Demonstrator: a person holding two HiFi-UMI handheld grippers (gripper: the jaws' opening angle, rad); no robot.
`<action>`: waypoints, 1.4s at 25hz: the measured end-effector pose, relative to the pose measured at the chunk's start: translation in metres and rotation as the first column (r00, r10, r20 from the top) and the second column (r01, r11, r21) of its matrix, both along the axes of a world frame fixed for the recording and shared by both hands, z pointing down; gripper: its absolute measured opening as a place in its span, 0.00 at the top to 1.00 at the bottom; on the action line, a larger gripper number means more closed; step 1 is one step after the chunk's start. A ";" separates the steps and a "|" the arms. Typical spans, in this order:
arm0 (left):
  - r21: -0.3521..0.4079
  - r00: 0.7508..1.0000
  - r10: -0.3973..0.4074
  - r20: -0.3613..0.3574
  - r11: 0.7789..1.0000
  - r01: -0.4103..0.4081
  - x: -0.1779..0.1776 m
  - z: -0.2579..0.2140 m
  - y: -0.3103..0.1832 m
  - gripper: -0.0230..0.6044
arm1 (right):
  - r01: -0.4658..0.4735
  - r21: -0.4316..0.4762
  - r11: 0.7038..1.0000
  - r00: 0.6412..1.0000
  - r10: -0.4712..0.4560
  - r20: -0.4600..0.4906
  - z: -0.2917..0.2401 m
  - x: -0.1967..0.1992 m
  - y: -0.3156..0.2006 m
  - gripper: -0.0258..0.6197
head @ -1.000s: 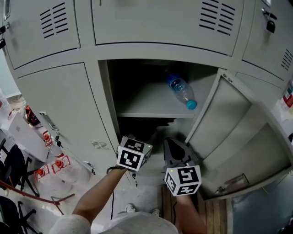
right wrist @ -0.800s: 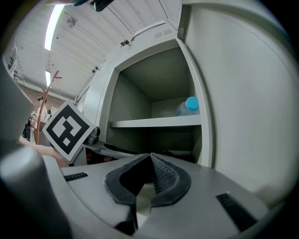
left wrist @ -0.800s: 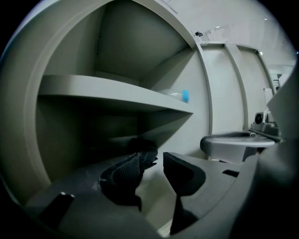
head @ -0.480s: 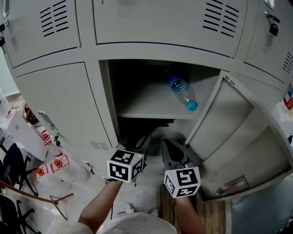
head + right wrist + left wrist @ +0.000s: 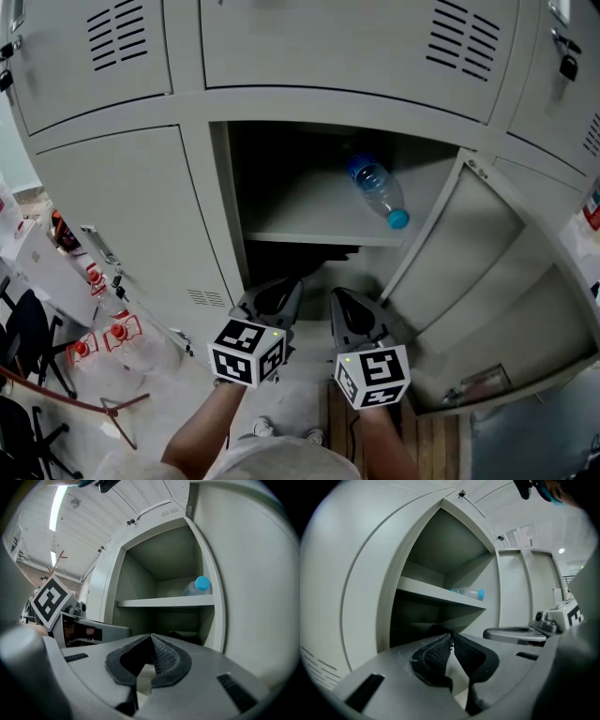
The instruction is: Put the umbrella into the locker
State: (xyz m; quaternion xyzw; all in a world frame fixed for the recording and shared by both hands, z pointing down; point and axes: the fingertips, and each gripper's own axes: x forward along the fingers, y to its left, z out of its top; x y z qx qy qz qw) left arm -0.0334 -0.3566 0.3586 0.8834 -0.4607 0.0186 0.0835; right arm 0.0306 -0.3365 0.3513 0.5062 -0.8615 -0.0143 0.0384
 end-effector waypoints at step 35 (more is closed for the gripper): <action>-0.007 0.999 -0.002 0.038 1.000 0.002 0.001 0.004 0.011 0.95 | 0.027 0.006 1.000 0.999 -0.027 -0.020 0.001 -0.006 0.006 0.96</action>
